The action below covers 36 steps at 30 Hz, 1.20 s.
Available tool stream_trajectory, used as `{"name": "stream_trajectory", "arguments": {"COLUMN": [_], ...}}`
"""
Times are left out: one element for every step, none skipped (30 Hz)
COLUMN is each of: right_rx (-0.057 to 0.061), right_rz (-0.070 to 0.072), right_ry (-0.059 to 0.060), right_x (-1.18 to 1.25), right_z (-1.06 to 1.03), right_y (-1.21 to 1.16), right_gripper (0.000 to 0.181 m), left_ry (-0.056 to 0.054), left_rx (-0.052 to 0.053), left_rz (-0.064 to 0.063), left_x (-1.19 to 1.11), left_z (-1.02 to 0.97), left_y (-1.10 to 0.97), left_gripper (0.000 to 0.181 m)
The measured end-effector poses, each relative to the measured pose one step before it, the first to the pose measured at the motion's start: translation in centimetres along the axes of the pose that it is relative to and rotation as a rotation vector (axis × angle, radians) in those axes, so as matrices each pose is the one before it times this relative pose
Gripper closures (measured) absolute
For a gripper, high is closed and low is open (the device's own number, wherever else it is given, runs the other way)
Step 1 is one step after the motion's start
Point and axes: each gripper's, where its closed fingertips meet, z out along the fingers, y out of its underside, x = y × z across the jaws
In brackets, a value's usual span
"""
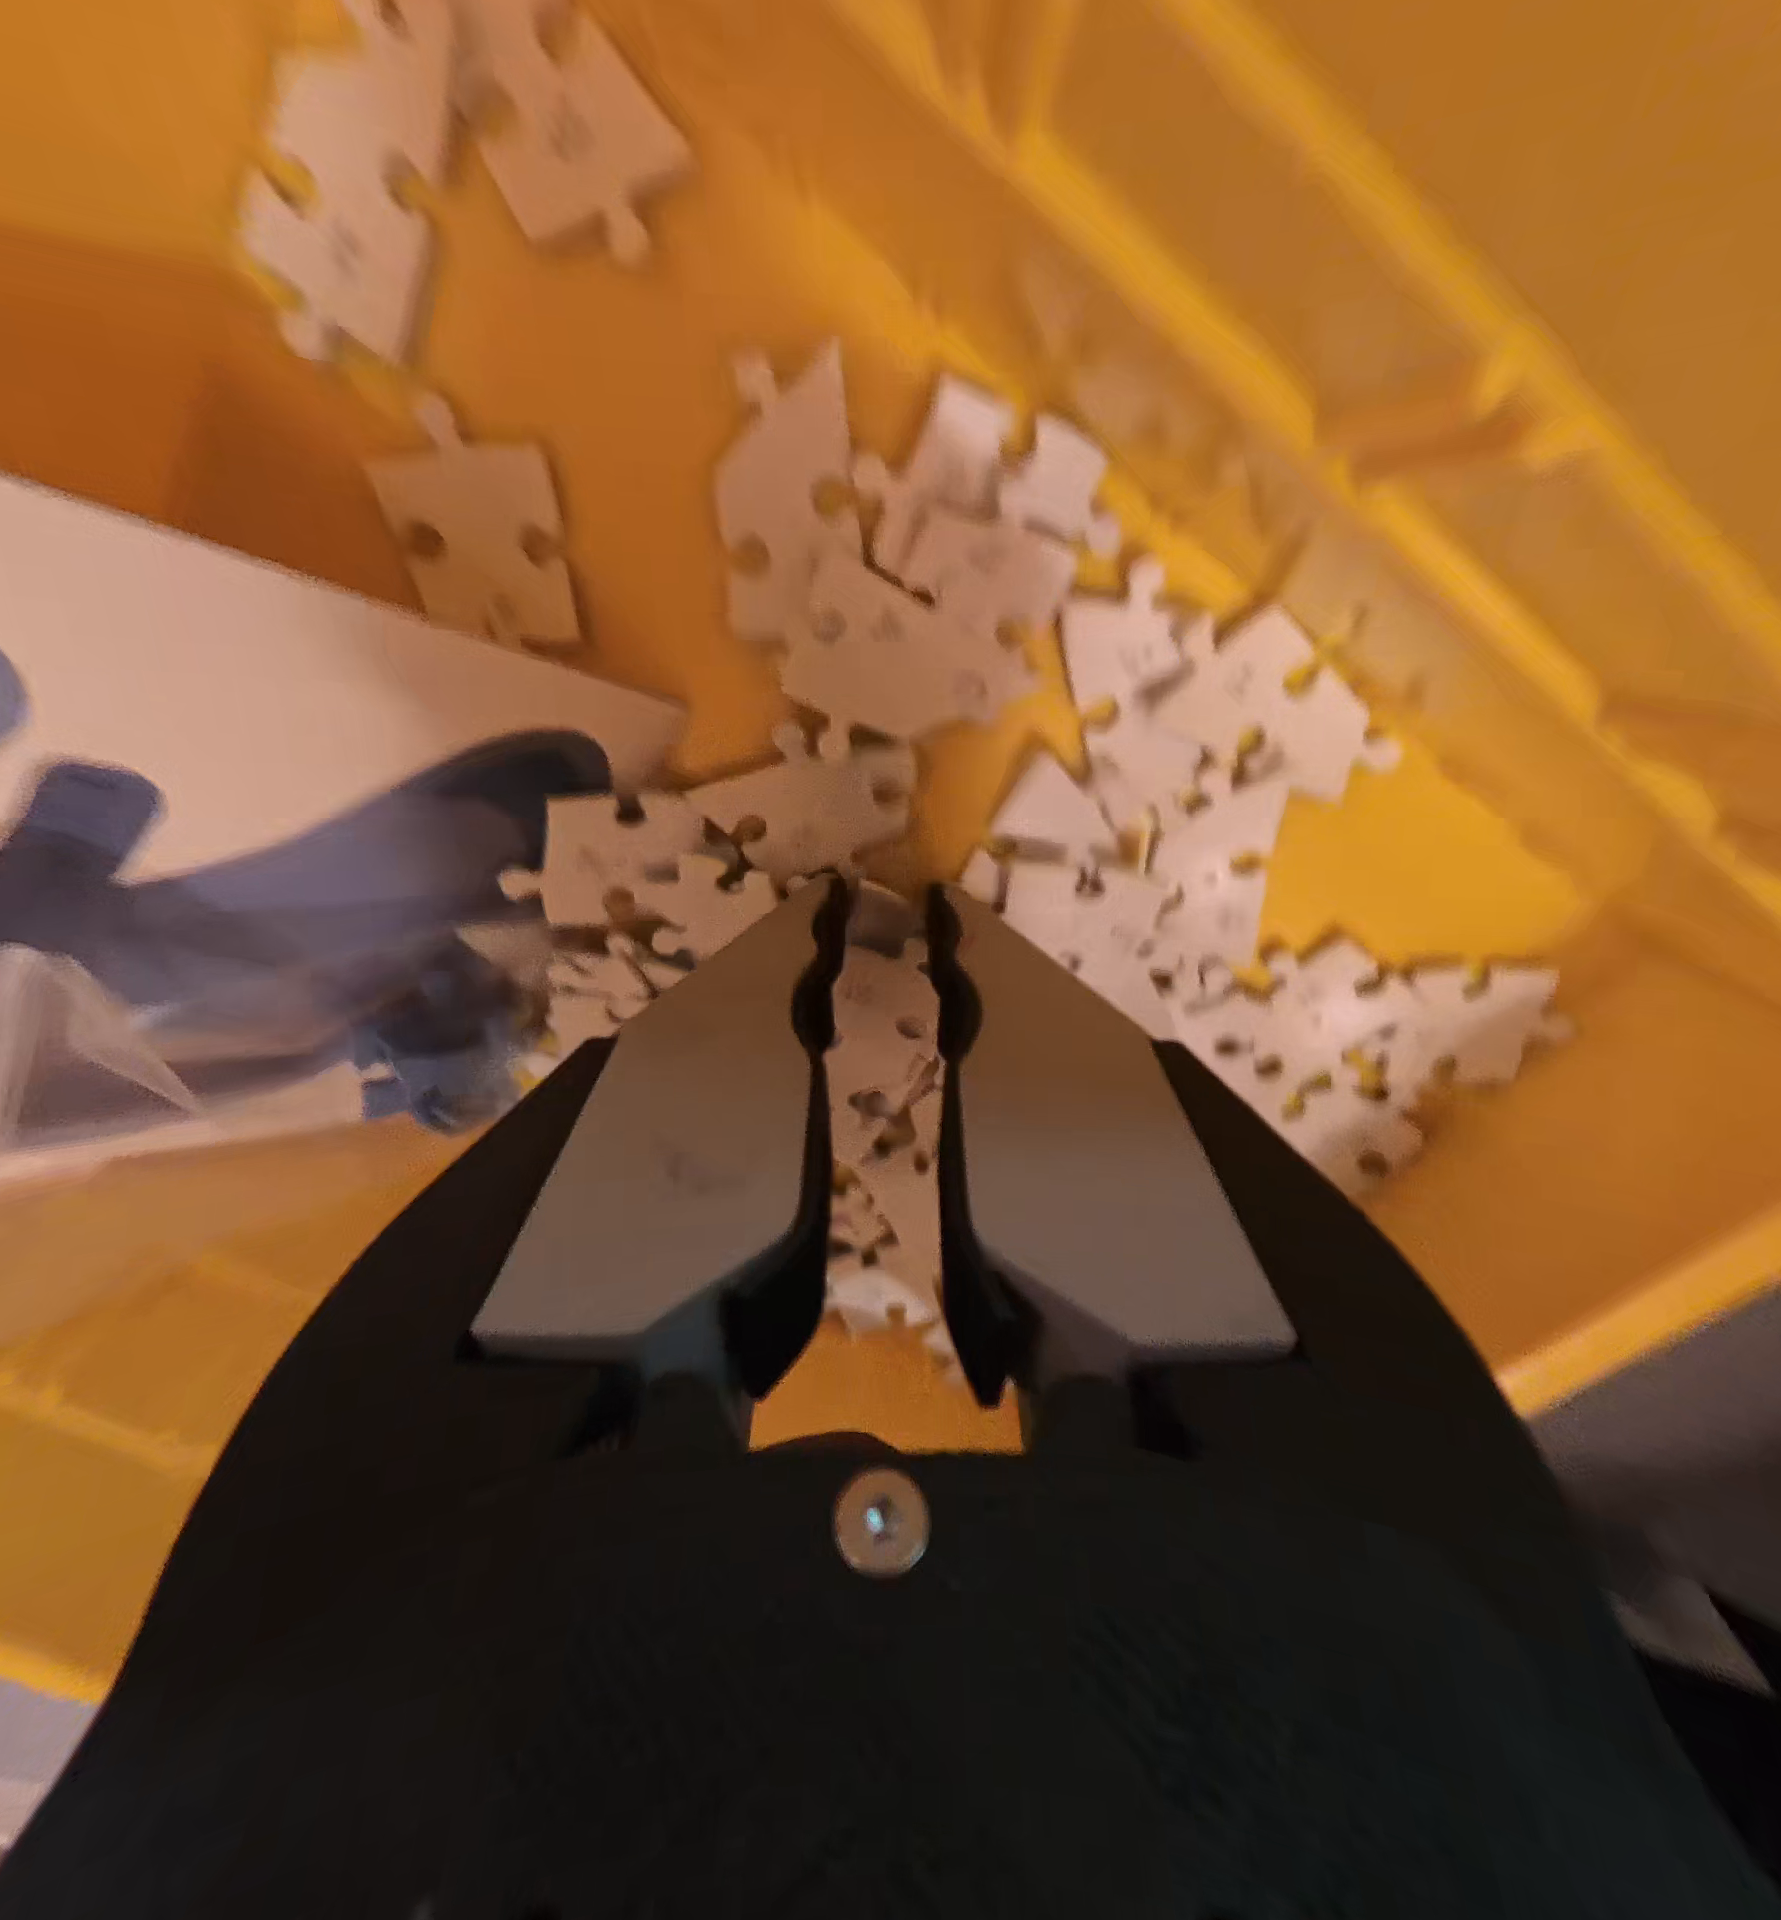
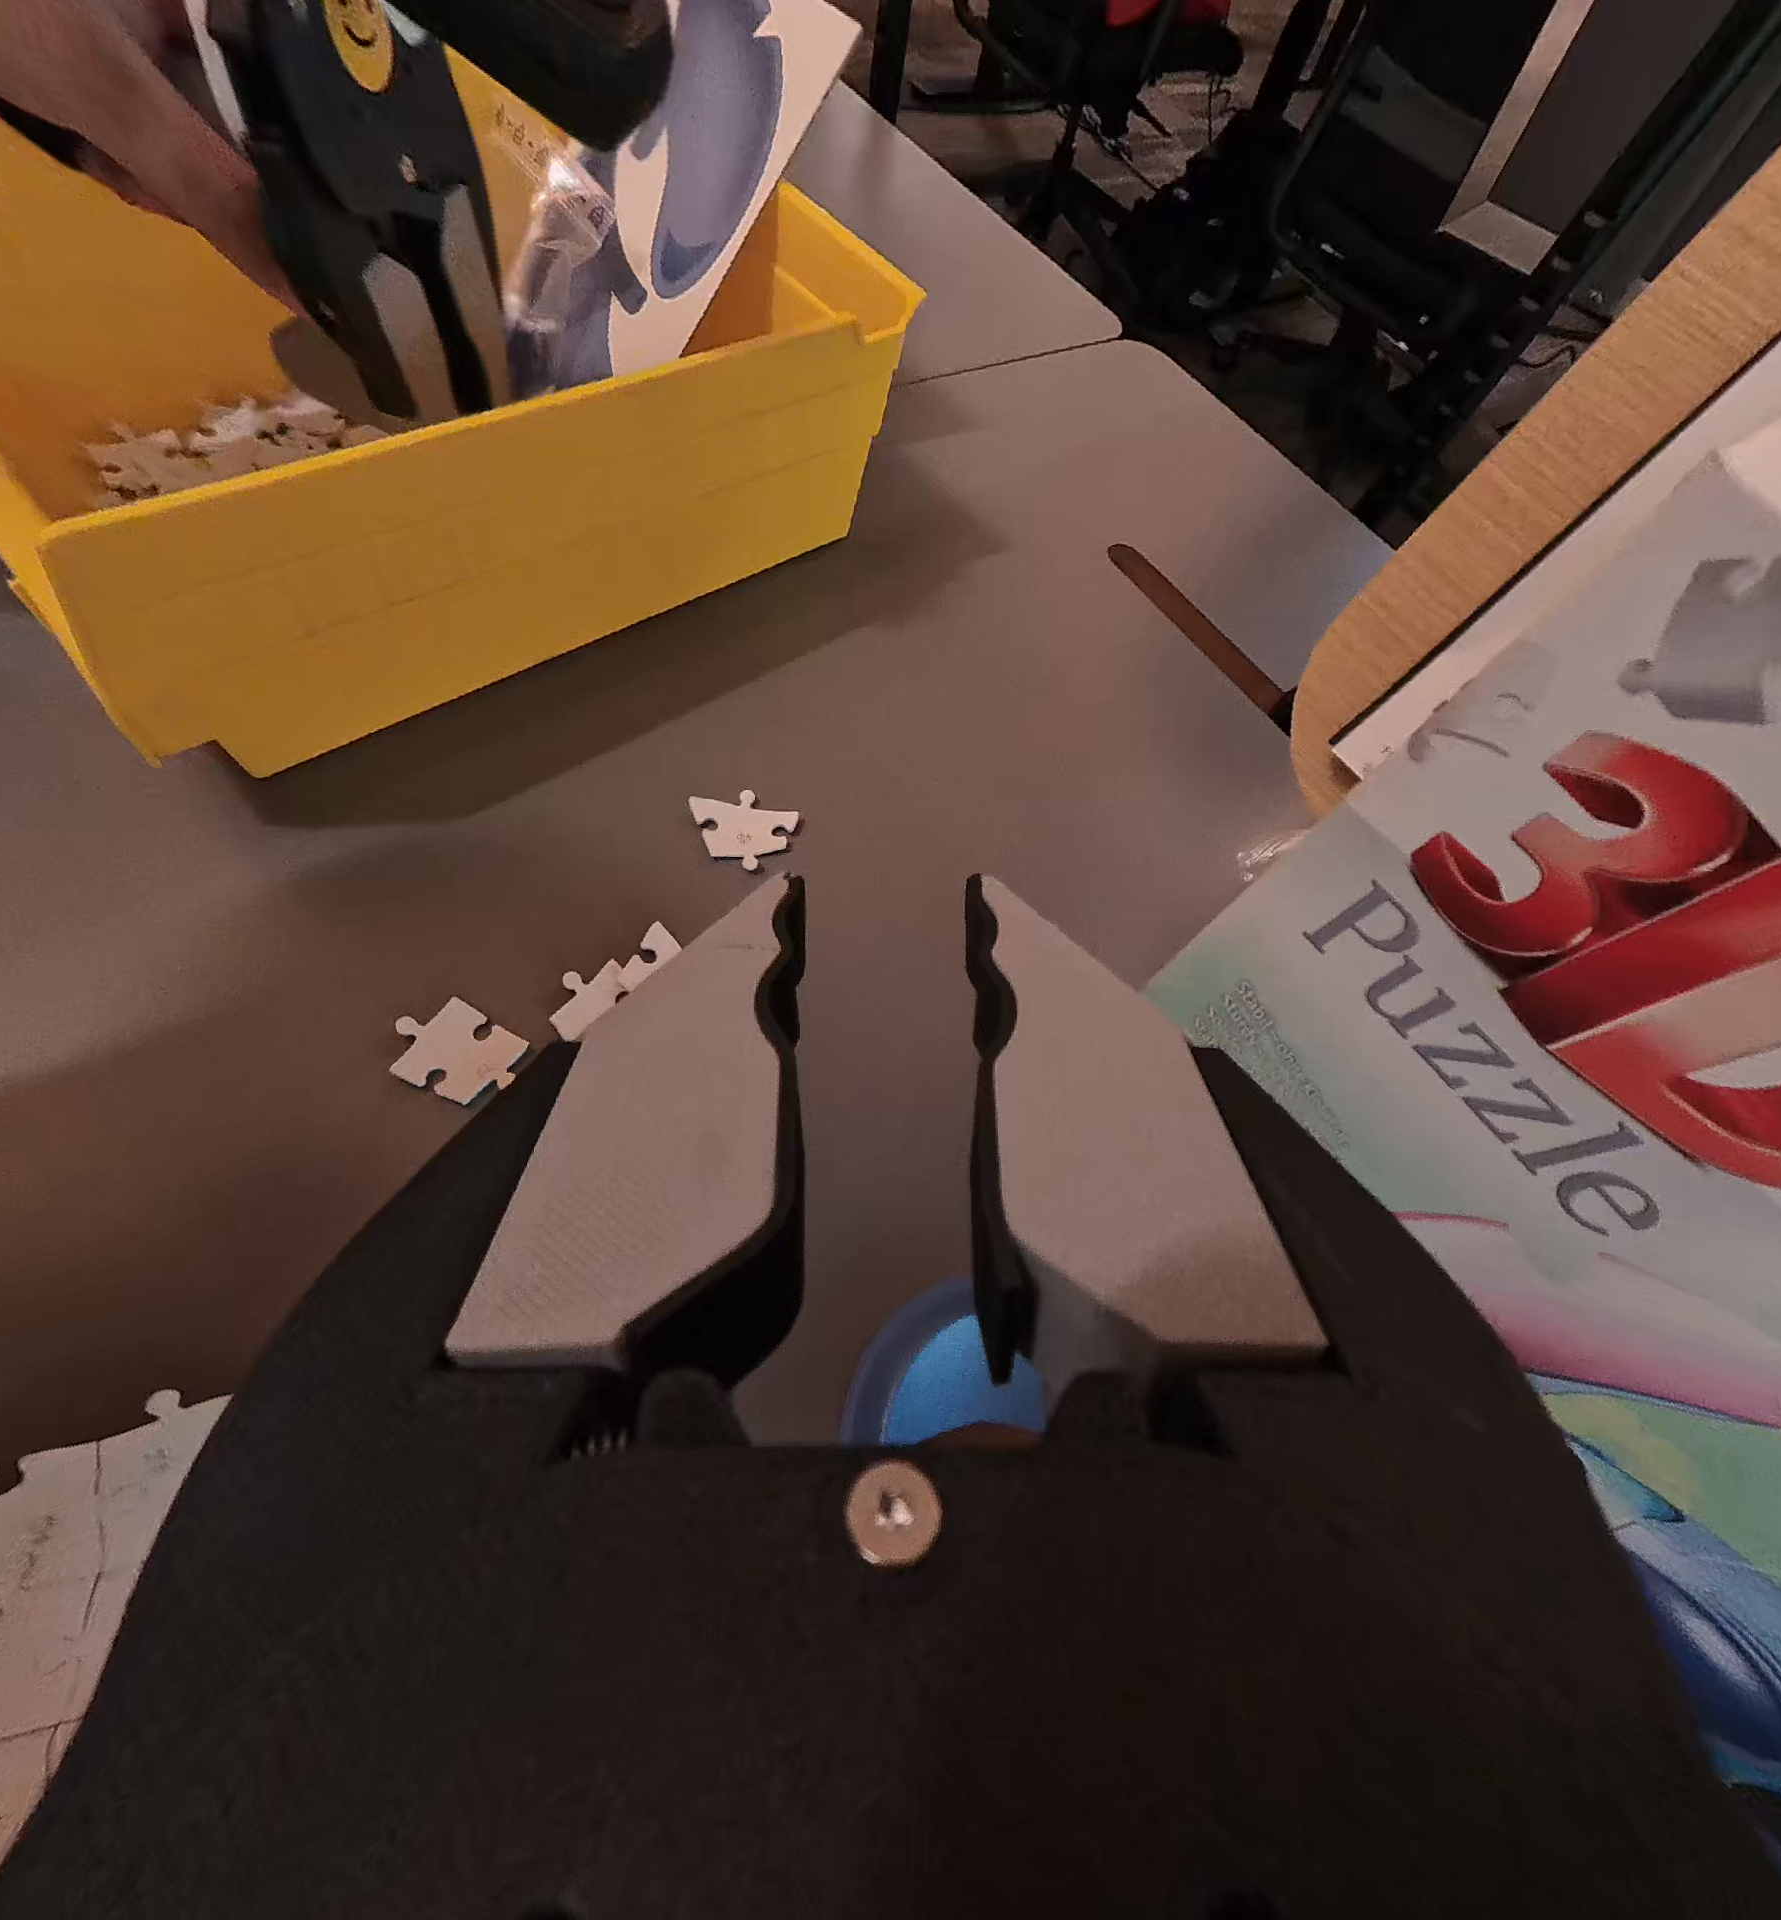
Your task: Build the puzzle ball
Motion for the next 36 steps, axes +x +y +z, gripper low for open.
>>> {"name": "stream_trajectory", "arguments": {"right_rx": [-0.0011,-0.0028,-0.0023,-0.0004,0.0016,0.0017,0.0001,-0.0001,0.0,-0.0005,-0.0004,0.0018,0.0048,0.0068,0.0058,0.002,0.0002,0.0001,0.0006,-0.0002,-0.001,-0.0011,-0.001,-0.001,-0.0011,-0.0008,-0.0003,0.0,-0.0005,-0.0004,0.0004,0.0009,0.0004,-0.0002,0.0002,0.0004], "right_rz": [0.0027,0.001,0.0003,0.0005,0.0026,0.0049,0.0063,0.0057,0.0048,0.0058,0.0073,0.0076,0.0077,0.0075,0.0066,0.0049,0.0017,-0.0013,-0.0028,-0.0026,-0.0027,-0.0027,-0.0011,0.0006,0.001,0.0001,-0.002,-0.0036,-0.0039,-0.0032,-0.0016,0.0004,0.0018,0.0023,0.002,0.0015], "right_ry": [-0.0022,-0.0014,0.0007,0.0035,0.0046,0.0023,-0.0001,-0.0003,0.0022,0.0025,-0.0016,-0.0059,-0.0055,-0.004,-0.0053,-0.0053,-0.0017,0.0018,0.0028,0.0027,0.0024,0.0028,0.0023,-0.0004,-0.004,-0.0034,-0.0002,0.0028,0.0039,0.0033,0.0014,0.0,-0.0001,0.0002,-0.0007,-0.001], "right_x": [0.076,0.077,0.106,0.134,0.155,0.128,0.096,0.091,0.15,0.159,0.088,0.01,-0.014,-0.021,-0.05,-0.047,-0.031,0.023,0.024,0.023,0.028,0.043,0.041,-0.002,-0.053,-0.077,-0.033,-0.017,0.014,0.01,-0.003,0.002,0.029,0.024,0.017,-0.002], "right_z": [-0.01,-0.02,-0.031,-0.053,-0.033,-0.034,-0.013,0.007,0.021,0.019,0.025,0.027,0.008,0.014,0.024,0.026,0.022,0.002,-0.017,-0.027,-0.03,-0.027,-0.011,0.001,0.024,0.017,0.002,-0.014,-0.022,-0.019,-0.023,-0.005,0.004,0.013,0.008,0.001], "right_y": [0.16,0.177,0.19,0.171,0.178,0.182,0.21,0.21,0.18,0.165,0.111,0.049,0.0,-0.041,-0.028,-0.004,0.01,0.008,-0.001,0.0,0.012,0.012,0.028,0.022,0.022,0.006,-0.004,-0.015,-0.004,-0.006,-0.008,0.006,0.012,0.024,0.022,-0.002], "right_gripper": [0.154,0.154,0.154,0.154,0.154,0.154,0.154,0.154,0.154,0.154,0.154,0.154,0.154,0.154,0.155,0.155,0.155,0.155,0.155,0.155,0.155,0.155,0.155,0.155,0.155,0.156,0.156,0.156,0.156,0.156,0.156,0.156,0.157,0.156,0.156,0.157], "left_ry": [0.0191,-0.0123,-0.0282,-0.0216,-0.0051,-0.0021,-0.0119,-0.0235,-0.0214,-0.0168,-0.014,-0.0099,-0.0132,-0.0094,0.0084,0.0121,-0.0081,-0.0236,-0.0109,-0.0094,0.0247,0.0642,0.0745,0.0127,-0.0619,-0.0677,-0.05,-0.036,0.0053,0.027,0.015,0.005,-0.0025,-0.0205,-0.0552,-0.0506], "left_rx": [-0.0311,-0.0088,0.0145,0.0236,0.0279,0.0315,0.0325,0.03,0.0223,0.0145,0.0155,0.0238,0.038,0.0445,0.0281,0.0024,-0.0201,-0.0313,-0.0411,0.0144,-0.0129,-0.023,-0.0064,0.0173,0.0399,0.0495,0.0521,0.0454,0.024,0.0097,0.0052,0.0025,-0.0016,-0.0003,-0.0012,-0.0039], "left_rz": [-0.001,-0.0136,-0.0201,-0.0258,-0.0272,-0.0219,-0.0156,-0.0126,-0.0086,-0.003,0.0029,0.0053,-0.0001,-0.0114,-0.0078,0.0064,0.0184,0.0252,0.0276,0.0193,0.0353,0.0353,0.0056,-0.0291,-0.0537,-0.0585,-0.0536,-0.0411,-0.0205,-0.0101,-0.005,-0.0021,-0.0008,0.0048,0.006,0.0176], "left_x": [0.096,-0.457,-0.773,-0.702,-0.44,-0.338,-0.389,-0.493,-0.36,-0.191,-0.013,0.168,0.226,0.384,0.727,0.793,0.409,0.081,0.183,0.11,0.492,0.981,0.997,-0.203,-1.598,-1.846,-1.561,-1.206,-0.378,0.144,0.091,0.012,-0.058,-0.327,-0.866,-0.819], "left_z": [-0.134,-0.257,-0.452,-0.583,-0.629,-0.581,-0.476,-0.299,-0.037,0.202,0.339,0.392,0.381,0.386,0.477,0.601,0.713,0.772,0.74,0.084,-0.211,-0.375,-0.404,-0.484,-0.677,-0.644,-0.436,-0.198,0.042,0.141,0.091,-0.007,-0.034,-0.025,-0.046,-0.073], "left_y": [0.972,0.544,0.144,-0.052,-0.168,-0.288,-0.403,-0.527,-0.562,-0.578,-0.68,-0.879,-1.189,-1.311,-0.976,-0.425,0.089,0.418,0.702,-0.074,0.417,0.632,0.414,-0.063,-0.472,-0.688,-0.754,-0.623,-0.225,-0.018,0.0,-0.033,-0.01,-0.021,0.016,0.101], "left_gripper": [0.168,0.168,0.164,0.16,0.159,0.159,0.157,0.156,0.156,0.156,0.157,0.16,0.162,0.167,0.17,0.17,0.17,0.17,0.174,0.181,0.181,0.181,0.181,0.181,0.181,0.181,0.181,0.181,0.181,0.181,0.181,0.181,0.181,0.181,0.181,0.181]}}
